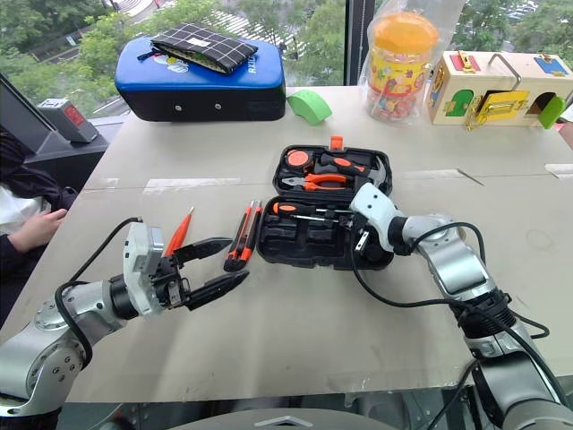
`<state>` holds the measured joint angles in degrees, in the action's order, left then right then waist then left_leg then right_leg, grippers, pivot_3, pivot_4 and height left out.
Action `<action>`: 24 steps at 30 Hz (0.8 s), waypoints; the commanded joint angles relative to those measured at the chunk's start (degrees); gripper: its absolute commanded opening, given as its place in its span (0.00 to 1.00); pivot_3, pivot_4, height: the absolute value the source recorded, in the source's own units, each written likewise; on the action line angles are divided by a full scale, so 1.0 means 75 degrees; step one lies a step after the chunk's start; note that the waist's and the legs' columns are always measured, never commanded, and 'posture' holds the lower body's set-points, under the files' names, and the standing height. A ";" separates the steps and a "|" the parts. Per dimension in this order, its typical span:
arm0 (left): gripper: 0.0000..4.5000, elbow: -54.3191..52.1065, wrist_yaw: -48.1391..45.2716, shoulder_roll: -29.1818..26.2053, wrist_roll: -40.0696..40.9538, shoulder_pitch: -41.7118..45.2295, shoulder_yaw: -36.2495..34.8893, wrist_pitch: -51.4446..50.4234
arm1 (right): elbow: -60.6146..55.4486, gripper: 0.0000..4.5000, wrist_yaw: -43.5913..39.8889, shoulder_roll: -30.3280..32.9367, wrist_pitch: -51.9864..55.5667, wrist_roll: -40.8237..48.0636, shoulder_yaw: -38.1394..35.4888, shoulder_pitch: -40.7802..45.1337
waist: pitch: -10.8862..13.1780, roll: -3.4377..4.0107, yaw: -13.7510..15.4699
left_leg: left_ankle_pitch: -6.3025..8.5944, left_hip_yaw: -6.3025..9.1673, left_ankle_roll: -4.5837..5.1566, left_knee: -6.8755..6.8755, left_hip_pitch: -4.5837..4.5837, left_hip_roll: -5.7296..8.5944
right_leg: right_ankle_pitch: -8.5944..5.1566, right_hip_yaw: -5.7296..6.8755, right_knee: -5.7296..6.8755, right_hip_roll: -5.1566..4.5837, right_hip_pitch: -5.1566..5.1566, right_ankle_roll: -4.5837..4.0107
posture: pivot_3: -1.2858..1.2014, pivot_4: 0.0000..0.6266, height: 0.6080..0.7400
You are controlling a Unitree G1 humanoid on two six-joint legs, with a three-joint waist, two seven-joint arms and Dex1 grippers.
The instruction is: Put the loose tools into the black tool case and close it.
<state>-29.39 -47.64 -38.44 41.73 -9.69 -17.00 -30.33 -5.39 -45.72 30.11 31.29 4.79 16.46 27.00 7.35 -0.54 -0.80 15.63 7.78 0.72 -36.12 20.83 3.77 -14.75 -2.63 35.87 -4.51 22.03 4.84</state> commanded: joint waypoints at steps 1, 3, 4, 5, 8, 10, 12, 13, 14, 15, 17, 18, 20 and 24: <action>0.94 0.0219 0.1107 0.0295 -0.0014 0.0051 -0.0725 -0.0175 | -0.0138 0.02 -0.0010 0.0115 -0.0317 0.0152 -0.0387 -0.0407 | -0.0001 -0.0002 0.0010 | 0.0003 0.0000 0.0005 -0.0002 0.0000 0.0000 | 0.0001 0.0000 0.0001 0.0000 -0.0001 0.0000 | 0.52 0.24 1.00; 0.94 0.0411 0.1836 0.0518 -0.0271 0.0186 -0.0910 -0.0216 | -0.0520 0.02 -0.0001 0.0082 -0.0702 0.0455 -0.0887 -0.0519 | 0.0001 0.0000 0.0062 | 0.0004 0.0002 0.0006 -0.0005 0.0003 0.0006 | 0.0002 0.0005 0.0002 0.0003 -0.0002 0.0000 | 0.52 0.24 1.00; 0.94 0.0514 0.2265 0.0644 -0.0400 0.0295 -0.0987 -0.0264 | -0.0779 0.02 -0.0044 0.0087 -0.0892 0.0687 -0.1195 -0.0583 | 0.0006 0.0002 0.0079 | 0.0003 0.0004 0.0005 -0.0007 0.0005 0.0008 | 0.0002 0.0008 0.0001 0.0008 -0.0003 0.0000 | 0.52 0.24 1.00; 0.94 0.0573 0.2525 0.0718 -0.0473 0.0366 -0.1033 -0.0305 | -0.0941 0.02 -0.0074 0.0092 -0.0997 0.0831 -0.1372 -0.0623 | 0.0013 0.0007 0.0105 | 0.0002 0.0005 0.0004 -0.0007 0.0008 0.0010 | 0.0003 0.0009 0.0001 0.0011 -0.0003 0.0000 | 0.52 0.24 1.00; 0.94 0.0605 0.3231 0.0741 -0.0913 0.0474 -0.0917 -0.0578 | -0.1587 0.02 -0.0359 0.0370 -0.1017 0.1222 -0.1749 -0.0879 | 0.0014 0.0009 0.0099 | -0.0008 0.0005 -0.0014 -0.0008 0.0014 0.0008 | 0.0003 0.0006 0.0001 0.0009 0.0004 0.0001 | 0.52 0.24 1.00; 0.94 0.0637 0.3689 0.0764 -0.1255 0.0583 -0.0802 -0.0737 | -0.2110 0.07 -0.0704 0.0555 -0.0868 0.1776 -0.2032 -0.1073 | 0.0013 0.0008 0.0093 | -0.0008 0.0005 -0.0014 -0.0007 0.0013 0.0007 | 0.0003 0.0006 0.0000 0.0008 0.0004 0.0001 | 0.52 0.24 1.00; 0.94 0.0620 0.3718 0.0747 -0.1232 0.0684 -0.0702 -0.0933 | -0.2646 0.24 -0.0971 0.0686 -0.0434 0.2502 -0.2273 -0.1278 | 0.0014 0.0008 0.0117 | -0.0007 0.0010 -0.0014 -0.0003 0.0018 0.0002 | 0.0002 0.0009 -0.0004 0.0006 0.0005 0.0000 | 0.52 0.24 1.00; 0.94 0.0638 0.3673 0.0689 -0.1310 0.0717 -0.0609 -0.0969 | -0.2917 0.27 -0.1035 0.0778 -0.0234 0.2765 -0.2350 -0.1403 | 0.0014 0.0008 0.0113 | -0.0006 0.0010 -0.0012 -0.0003 0.0018 0.0002 | 0.0002 0.0009 -0.0004 0.0003 0.0006 0.0000 | 0.52 0.24 1.00; 0.94 0.0692 0.3617 0.0646 -0.1380 0.0749 -0.0537 -0.0967 | -0.3140 0.35 -0.1075 0.0860 -0.0097 0.2955 -0.2406 -0.1517 | 0.0015 0.0009 0.0114 | -0.0005 0.0008 -0.0011 -0.0004 0.0019 0.0001 | 0.0002 0.0007 -0.0003 0.0000 0.0006 0.0000 | 0.52 0.24 1.00; 0.94 0.0782 0.3556 0.0622 -0.1408 0.0806 -0.0483 -0.0980 | -0.3349 0.45 -0.1079 0.0935 0.0016 0.3116 -0.2463 -0.1641 | 0.0014 0.0008 0.0118 | 0.0000 0.0007 -0.0003 -0.0004 0.0020 0.0001 | 0.0002 0.0006 -0.0003 -0.0003 0.0006 0.0000 | 0.52 0.24 1.00; 0.94 0.1133 0.3598 0.0524 -0.1739 0.0963 -0.0368 -0.0853 | -0.3679 0.65 -0.1028 0.1051 0.0180 0.3378 -0.2562 -0.1866 | 0.0015 0.0009 0.0125 | 0.0005 0.0007 0.0006 -0.0004 0.0021 0.0002 | 0.0002 0.0006 -0.0003 -0.0005 0.0006 -0.0001 | 0.52 0.24 1.00; 0.94 0.1377 0.3728 0.0528 -0.1871 0.1094 -0.0381 -0.0854 | -0.3809 0.80 -0.1002 0.1106 0.0218 0.3458 -0.2594 -0.1978 | 0.0015 0.0009 0.0127 | 0.0011 0.0006 0.0015 -0.0004 0.0019 0.0002 | 0.0002 0.0006 -0.0002 -0.0005 0.0006 -0.0001 | 0.52 0.24 1.00; 0.94 0.1982 0.3901 0.0404 -0.2380 0.1322 -0.0278 -0.0676 | -0.4045 0.97 -0.0964 0.1210 0.0201 0.3507 -0.2612 -0.2241 | 0.0015 0.0008 0.0152 | 0.0011 0.0008 0.0016 -0.0005 0.0019 0.0003 | 0.0003 0.0010 0.0000 -0.0005 0.0007 -0.0002 | 0.52 0.24 1.00; 0.94 0.2991 0.3576 0.0297 -0.2883 0.1647 0.0221 -0.0480 | -0.4259 0.99 -0.0808 0.1317 0.0133 0.3477 -0.2562 -0.2649 | 0.0015 0.0008 0.0198 | 0.0011 0.0010 0.0015 -0.0005 0.0019 0.0006 | 0.0004 0.0014 0.0000 0.0007 0.0007 -0.0003 | 0.52 0.24 1.00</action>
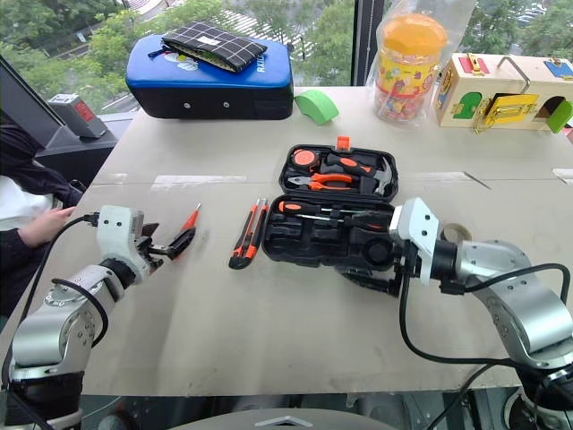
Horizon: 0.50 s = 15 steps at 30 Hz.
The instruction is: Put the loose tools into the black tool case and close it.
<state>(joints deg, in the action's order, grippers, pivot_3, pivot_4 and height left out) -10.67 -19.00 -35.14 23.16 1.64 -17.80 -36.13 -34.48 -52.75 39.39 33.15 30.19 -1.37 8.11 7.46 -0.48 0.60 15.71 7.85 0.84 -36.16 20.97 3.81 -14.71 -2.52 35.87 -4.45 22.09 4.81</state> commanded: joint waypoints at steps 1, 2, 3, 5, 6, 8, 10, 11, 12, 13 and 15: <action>0.94 0.0678 -0.0469 -0.0148 -0.0407 0.0166 0.0460 0.0299 | -0.0399 0.99 0.0168 0.0099 -0.0156 0.0049 -0.0173 -0.0204 | 0.0000 -0.0001 0.0013 | -0.0003 -0.0002 -0.0005 0.0000 0.0002 0.0002 | 0.0000 -0.0001 -0.0001 -0.0001 0.0001 0.0000 | 0.52 0.24 1.00; 0.88 0.0812 -0.0681 -0.0161 -0.0396 0.0174 0.0569 0.0297 | -0.0415 1.00 0.0203 0.0112 -0.0188 0.0018 -0.0169 -0.0256 | -0.0001 -0.0003 0.0014 | -0.0012 -0.0003 -0.0020 -0.0001 0.0003 0.0003 | 0.0000 -0.0002 -0.0003 -0.0002 0.0001 0.0000 | 0.52 0.24 1.00; 0.82 0.0915 -0.0853 -0.0181 -0.0409 0.0169 0.0658 0.0340 | -0.0428 1.00 0.0239 0.0122 -0.0212 -0.0001 -0.0173 -0.0290 | -0.0003 -0.0006 0.0036 | -0.0012 -0.0004 -0.0021 -0.0001 0.0003 0.0003 | 0.0000 -0.0003 -0.0003 -0.0005 0.0000 0.0000 | 0.52 0.24 1.00; 0.65 0.1118 -0.1137 -0.0172 -0.0452 0.0181 0.0730 0.0534 | -0.0482 1.00 0.0309 0.0161 -0.0264 -0.0028 -0.0223 -0.0383 | -0.0006 0.0000 0.0038 | -0.0011 -0.0002 -0.0018 -0.0003 0.0003 0.0003 | 0.0000 -0.0001 -0.0003 -0.0019 -0.0001 0.0000 | 0.52 0.24 1.00; 0.55 0.1196 -0.1250 -0.0181 -0.0479 0.0192 0.0752 0.0611 | -0.0506 1.00 0.0348 0.0186 -0.0281 -0.0037 -0.0246 -0.0428 | -0.0006 0.0001 0.0037 | -0.0009 -0.0002 -0.0015 -0.0003 0.0001 0.0003 | 0.0000 -0.0001 -0.0003 -0.0022 -0.0003 0.0000 | 0.52 0.24 1.00; 0.33 0.1329 -0.1513 -0.0135 -0.0394 0.0207 0.0696 0.0736 | -0.0566 1.00 0.0419 0.0243 -0.0327 -0.0083 -0.0283 -0.0539 | -0.0008 0.0006 0.0038 | -0.0006 0.0000 -0.0011 -0.0003 0.0001 0.0002 | 0.0000 0.0001 -0.0002 -0.0023 -0.0003 0.0000 | 0.52 0.24 1.00; 0.15 0.1406 -0.1744 -0.0094 -0.0328 0.0200 0.0616 0.0925 | -0.0598 1.00 0.0478 0.0270 -0.0364 -0.0118 -0.0290 -0.0614 | -0.0009 0.0007 0.0039 | -0.0005 0.0000 -0.0008 -0.0004 0.0000 0.0002 | 0.0000 0.0001 -0.0001 -0.0024 -0.0005 0.0000 | 0.52 0.24 1.00; 0.08 0.1431 -0.1834 -0.0089 -0.0331 0.0195 0.0590 0.1034 | -0.0603 1.00 0.0509 0.0279 -0.0381 -0.0130 -0.0286 -0.0639 | -0.0009 0.0007 0.0040 | -0.0005 -0.0001 -0.0008 -0.0004 0.0000 0.0002 | 0.0000 0.0001 -0.0001 -0.0024 -0.0005 0.0000 | 0.52 0.24 1.00; 0.09 0.1378 -0.1994 -0.0035 -0.0146 0.0243 0.0459 0.1113 | -0.0630 1.00 0.0557 0.0275 -0.0418 -0.0144 -0.0295 -0.0692 | -0.0009 0.0007 0.0040 | -0.0005 -0.0001 -0.0009 -0.0005 0.0000 0.0003 | 0.0000 0.0001 -0.0001 -0.0026 -0.0005 0.0000 | 0.52 0.24 1.00; 0.09 0.1312 -0.2161 0.0016 0.0050 0.0311 0.0334 0.1181 | -0.0658 1.00 0.0600 0.0270 -0.0460 -0.0150 -0.0313 -0.0739 | -0.0009 0.0006 0.0040 | -0.0006 -0.0001 -0.0009 -0.0006 0.0000 0.0003 | 0.0000 0.0002 -0.0001 -0.0026 -0.0005 0.0001 | 0.52 0.24 1.00; 0.09 0.0999 -0.2774 0.0002 0.0620 0.0493 0.0207 0.1073 | -0.0766 1.00 0.0641 0.0279 -0.0709 -0.0236 -0.0428 -0.0892 | -0.0007 0.0002 0.0041 | -0.0006 0.0002 -0.0010 -0.0006 0.0003 0.0003 | 0.0000 0.0005 -0.0001 -0.0026 -0.0005 0.0001 | 0.52 0.24 1.00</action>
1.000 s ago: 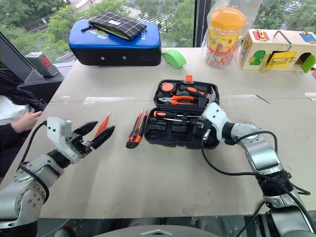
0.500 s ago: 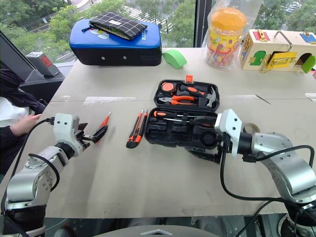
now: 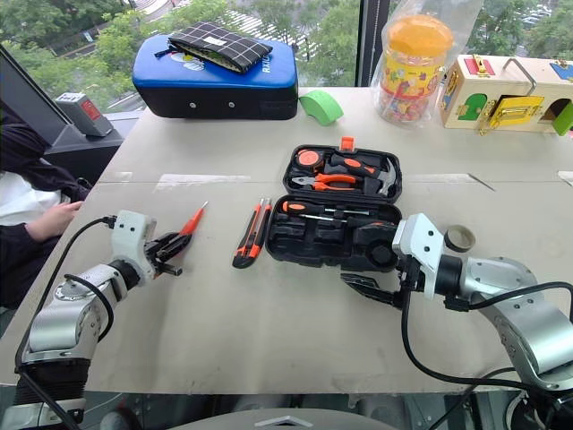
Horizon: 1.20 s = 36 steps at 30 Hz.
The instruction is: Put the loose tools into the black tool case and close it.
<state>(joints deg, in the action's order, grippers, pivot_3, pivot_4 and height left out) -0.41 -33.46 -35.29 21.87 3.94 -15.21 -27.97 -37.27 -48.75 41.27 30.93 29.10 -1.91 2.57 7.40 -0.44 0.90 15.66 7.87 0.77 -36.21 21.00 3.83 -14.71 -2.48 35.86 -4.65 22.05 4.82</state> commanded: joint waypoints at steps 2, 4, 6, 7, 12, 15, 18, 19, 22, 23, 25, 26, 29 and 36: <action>0.09 -0.0791 -0.1669 -0.0248 0.1015 0.0418 0.0217 -0.0042 | -0.0566 1.00 0.0085 0.0080 -0.0596 -0.0041 -0.0659 -0.0453 | 0.0008 -0.0016 0.0000 | -0.0003 0.0011 -0.0005 -0.0005 0.0012 -0.0001 | 0.0000 0.0014 0.0000 0.0001 0.0003 0.0000 | 0.52 0.24 1.00; 0.09 -0.1076 -0.2404 -0.0510 0.1001 0.0710 0.0757 -0.0001 | -0.0686 1.00 0.0051 0.0154 -0.0705 0.0009 -0.1001 -0.0779 | 0.0009 -0.0018 0.0025 | -0.0007 0.0020 -0.0012 -0.0010 0.0023 -0.0002 | 0.0000 0.0024 -0.0001 0.0003 0.0006 0.0000 | 0.52 0.24 1.00; 0.09 -0.1157 -0.2928 -0.0642 0.0836 0.1093 0.1337 0.0128 | -0.0783 1.00 0.0017 0.0223 -0.0827 0.0005 -0.1368 -0.1134 | 0.0008 -0.0016 0.0015 | -0.0008 0.0019 -0.0013 -0.0013 0.0030 0.0001 | 0.0000 0.0022 -0.0001 0.0002 0.0010 -0.0001 | 0.52 0.24 1.00; 0.09 -0.1089 -0.3210 -0.0690 0.0558 0.1400 0.1803 0.0297 | -0.0868 1.00 -0.0028 0.0270 -0.0850 0.0040 -0.1665 -0.1416 | 0.0007 -0.0014 0.0008 | -0.0007 0.0018 -0.0011 -0.0013 0.0029 0.0002 | 0.0000 0.0022 -0.0001 0.0000 0.0009 -0.0001 | 0.52 0.24 1.00; 0.09 -0.0036 -0.4105 -0.0434 -0.0829 0.3071 0.3627 0.1341 | -0.1290 1.00 -0.0295 0.0421 -0.0943 0.0196 -0.3076 -0.2716 | 0.0008 -0.0012 -0.0005 | -0.0007 0.0009 -0.0009 -0.0014 0.0024 0.0003 | 0.0000 0.0015 -0.0001 0.0036 -0.0002 0.0000 | 0.52 0.24 1.00; 0.09 0.1084 -0.4394 -0.0158 -0.1600 0.4038 0.4364 0.1904 | -0.1412 1.00 -0.0450 0.0448 -0.0983 0.0302 -0.3738 -0.3258 | 0.0009 -0.0014 -0.0051 | -0.0004 0.0007 -0.0004 -0.0019 0.0020 -0.0004 | 0.0001 0.0008 0.0003 0.0059 -0.0004 0.0001 | 0.52 0.24 1.00; 0.09 0.2133 -0.4623 0.0129 -0.2093 0.4812 0.4725 0.2490 | -0.1431 1.00 -0.0540 0.0465 -0.0988 0.0412 -0.4200 -0.3526 | 0.0011 -0.0014 -0.0051 | 0.0004 0.0002 0.0012 -0.0023 0.0006 -0.0007 | 0.0000 0.0002 0.0004 0.0069 -0.0017 0.0003 | 0.52 0.24 1.00; 0.09 0.2440 -0.4698 0.0217 -0.2208 0.5035 0.4788 0.2600 | -0.1439 1.00 -0.0559 0.0467 -0.0984 0.0447 -0.4310 -0.3585 | 0.0013 -0.0017 -0.0044 | 0.0005 0.0004 0.0012 -0.0023 0.0004 -0.0007 | 0.0000 0.0004 0.0004 0.0068 -0.0023 0.0003 | 0.52 0.24 1.00; 0.09 0.3219 -0.5001 0.0350 -0.2553 0.5597 0.4985 0.3031 | -0.1498 1.00 -0.0566 0.0465 -0.0962 0.0493 -0.4519 -0.3734 | 0.0019 -0.0027 -0.0025 | 0.0005 0.0008 0.0013 -0.0032 0.0005 -0.0006 | -0.0001 0.0010 0.0003 0.0071 -0.0026 0.0004 | 0.52 0.24 1.00; 0.09 0.3434 -0.5054 0.0390 -0.2648 0.5741 0.5012 0.3159 | -0.1518 1.00 -0.0558 0.0458 -0.0959 0.0503 -0.4562 -0.3774 | 0.0020 -0.0028 -0.0022 | 0.0005 0.0009 0.0013 -0.0032 0.0006 -0.0006 | -0.0001 0.0012 0.0003 0.0071 -0.0028 0.0005 | 0.52 0.24 1.00; 0.09 0.3856 -0.5373 0.0356 -0.2833 0.5967 0.5125 0.3570 | -0.1558 1.00 -0.0524 0.0446 -0.0967 0.0504 -0.4576 -0.3833 | 0.0021 -0.0031 -0.0016 | 0.0005 0.0012 0.0013 -0.0038 0.0006 -0.0005 | -0.0002 0.0016 0.0003 0.0070 -0.0033 0.0006 | 0.52 0.24 1.00; 0.09 0.4085 -0.5465 0.0357 -0.2923 0.6069 0.5151 0.3835 | -0.1576 1.00 -0.0484 0.0428 -0.0967 0.0498 -0.4555 -0.3842 | 0.0021 -0.0030 -0.0020 | 0.0005 0.0013 0.0013 -0.0040 0.0003 -0.0004 | -0.0002 0.0017 0.0003 0.0070 -0.0037 0.0006 | 0.52 0.24 1.00; 0.09 0.4652 -0.5802 0.0403 -0.3111 0.6308 0.5201 0.4501 | -0.1614 1.00 -0.0382 0.0402 -0.0959 0.0469 -0.4459 -0.3831 | 0.0021 -0.0031 -0.0037 | 0.0005 0.0012 0.0014 -0.0040 -0.0004 -0.0005 | -0.0002 0.0016 0.0003 0.0071 -0.0043 0.0007 | 0.52 0.24 1.00; 0.09 0.6161 -0.6354 0.0723 -0.3372 0.6746 0.5189 0.5962 | -0.1589 1.00 -0.0315 0.0460 -0.0931 0.0457 -0.4395 -0.3788 | 0.0023 -0.0035 -0.0023 | 0.0005 0.0019 0.0014 -0.0046 -0.0003 -0.0004 | -0.0002 0.0024 0.0004 0.0071 -0.0047 0.0007 | 0.52 0.24 1.00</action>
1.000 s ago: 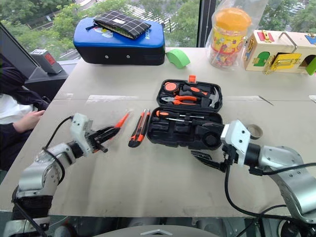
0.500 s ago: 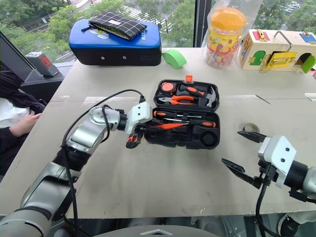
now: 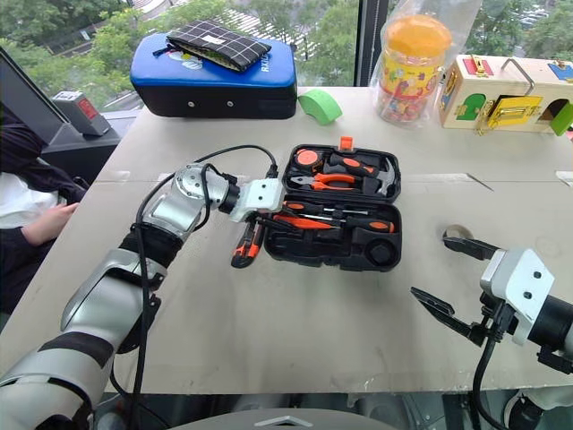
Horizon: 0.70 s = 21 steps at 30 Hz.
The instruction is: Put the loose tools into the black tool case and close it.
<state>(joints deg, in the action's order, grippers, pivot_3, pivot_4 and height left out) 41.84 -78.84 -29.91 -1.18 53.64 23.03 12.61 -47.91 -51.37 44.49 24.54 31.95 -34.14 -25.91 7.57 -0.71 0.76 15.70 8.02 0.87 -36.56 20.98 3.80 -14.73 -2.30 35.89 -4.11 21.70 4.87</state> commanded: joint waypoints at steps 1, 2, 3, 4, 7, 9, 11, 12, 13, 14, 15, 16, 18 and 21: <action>0.09 0.0638 -0.0359 0.0034 -0.0303 0.0141 0.0080 0.0611 | -0.0170 1.00 0.0033 0.0037 -0.0074 0.0073 -0.0108 0.0003 | 0.0000 0.0000 -0.0007 | 0.0000 0.0000 0.0000 0.0000 -0.0001 0.0000 | 0.0000 0.0000 0.0000 0.0000 -0.0001 0.0000 | 0.52 0.24 1.00; 0.09 0.0677 -0.0375 0.0078 -0.0297 0.0137 0.0068 0.0625 | -0.0172 1.00 0.0031 0.0044 -0.0069 0.0065 -0.0121 -0.0009 | 0.0000 0.0000 -0.0011 | 0.0000 0.0001 0.0000 0.0000 -0.0001 0.0001 | 0.0000 0.0000 0.0001 0.0001 -0.0001 0.0001 | 0.52 0.24 1.00; 0.09 0.0707 -0.0357 0.0121 -0.0319 0.0128 0.0075 0.0669 | -0.0174 1.00 0.0028 0.0048 -0.0066 0.0064 -0.0133 -0.0020 | 0.0000 0.0000 -0.0024 | 0.0000 0.0002 0.0000 0.0000 -0.0002 0.0001 | -0.0001 0.0000 0.0002 0.0002 -0.0001 0.0001 | 0.52 0.24 1.00; 0.09 0.0715 -0.0305 0.0188 -0.0360 0.0114 0.0092 0.0686 | -0.0175 1.00 0.0031 0.0053 -0.0062 0.0050 -0.0143 -0.0027 | 0.0000 0.0001 -0.0023 | 0.0000 0.0002 0.0000 0.0001 -0.0002 0.0000 | -0.0001 0.0000 0.0002 0.0004 -0.0001 0.0001 | 0.52 0.24 1.00; 0.09 0.0714 -0.0228 0.0341 -0.0469 0.0104 0.0103 0.0584 | -0.0177 1.00 0.0042 0.0068 -0.0046 0.0039 -0.0153 -0.0032 | -0.0001 0.0001 0.0001 | 0.0000 0.0002 0.0001 -0.0001 -0.0003 0.0001 | -0.0001 0.0000 0.0004 0.0004 -0.0003 0.0002 | 0.52 0.24 1.00; 0.09 0.0714 -0.0222 0.0401 -0.0514 0.0114 0.0089 0.0439 | -0.0175 1.00 0.0042 0.0079 -0.0040 0.0030 -0.0143 -0.0028 | -0.0002 -0.0001 0.0018 | 0.0000 0.0006 0.0001 -0.0008 -0.0002 0.0002 | -0.0001 0.0004 0.0004 0.0003 -0.0009 0.0002 | 0.52 0.24 1.00; 0.09 0.0706 -0.0292 0.0435 -0.0467 0.0140 0.0005 0.0274 | -0.0170 1.00 0.0052 0.0096 -0.0028 0.0020 -0.0116 -0.0005 | -0.0002 -0.0001 0.0013 | 0.0001 0.0010 0.0002 -0.0015 -0.0001 0.0004 | -0.0001 0.0008 0.0004 0.0003 -0.0013 0.0002 | 0.52 0.24 1.00; 0.32 0.0689 -0.0266 0.0434 -0.0427 0.0158 -0.0072 0.0219 | -0.0181 1.00 0.0055 0.0096 -0.0026 0.0016 -0.0112 -0.0009 | -0.0002 -0.0001 0.0008 | 0.0001 0.0010 0.0002 -0.0016 -0.0001 0.0004 | -0.0001 0.0008 0.0006 0.0003 -0.0013 0.0002 | 0.52 0.24 1.00; 0.38 0.0651 -0.0238 0.0431 -0.0299 0.0192 -0.0225 0.0077 | -0.0196 1.00 0.0055 0.0089 -0.0026 0.0019 -0.0124 -0.0025 | -0.0002 -0.0001 0.0005 | 0.0001 0.0010 0.0003 -0.0018 -0.0001 0.0004 | -0.0001 0.0008 0.0007 0.0003 -0.0013 0.0002 | 0.52 0.24 1.00; 0.47 0.0591 -0.0256 0.0429 -0.0123 0.0215 -0.0397 -0.0070 | -0.0210 1.00 0.0054 0.0078 -0.0027 0.0024 -0.0138 -0.0044 | -0.0002 -0.0001 -0.0008 | 0.0001 0.0009 0.0003 -0.0019 -0.0002 0.0004 | -0.0001 0.0007 0.0009 0.0003 -0.0014 0.0003 | 0.52 0.24 1.00; 0.54 0.0493 -0.0346 0.0432 0.0102 0.0221 -0.0582 -0.0253 | -0.0220 1.00 0.0054 0.0065 -0.0031 0.0026 -0.0150 -0.0063 | -0.0001 -0.0001 -0.0013 | 0.0001 0.0009 0.0003 -0.0020 -0.0003 0.0004 | -0.0001 0.0007 0.0011 0.0004 -0.0014 0.0002 | 0.52 0.24 1.00; 0.63 0.0343 -0.0503 0.0427 0.0361 0.0207 -0.0771 -0.0534 | -0.0232 1.00 0.0058 0.0049 -0.0037 0.0026 -0.0162 -0.0085 | -0.0001 -0.0002 -0.0024 | 0.0001 0.0010 0.0003 -0.0021 -0.0001 0.0004 | -0.0001 0.0008 0.0014 0.0005 -0.0012 0.0003 | 0.52 0.24 1.00; 0.73 -0.0109 -0.0965 0.0328 0.1030 0.0124 -0.1184 -0.1510 | -0.0237 1.00 0.0077 0.0014 -0.0064 0.0004 -0.0144 -0.0125 | 0.0001 -0.0002 -0.0054 | 0.0001 0.0011 0.0003 -0.0022 -0.0001 0.0002 | -0.0001 0.0008 0.0018 0.0009 -0.0011 0.0002 | 0.52 0.24 1.00; 0.63 -0.0714 -0.1197 0.0140 0.1578 -0.0223 -0.1567 -0.2600 | -0.0208 1.00 0.0175 -0.0039 -0.0094 -0.0035 -0.0007 -0.0086 | 0.0000 -0.0001 -0.0139 | 0.0001 0.0015 0.0003 -0.0022 0.0000 0.0000 | -0.0002 0.0011 0.0021 0.0009 -0.0009 0.0002 | 0.52 0.24 1.00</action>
<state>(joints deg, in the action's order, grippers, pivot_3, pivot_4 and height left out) 40.26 -86.58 -27.75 7.33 53.07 13.71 -2.18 -48.34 -50.80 44.51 24.69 31.72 -34.08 -26.92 7.57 -0.71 -0.28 15.71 8.14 0.89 -36.72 20.97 3.80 -14.74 -2.22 36.05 -4.05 21.62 4.89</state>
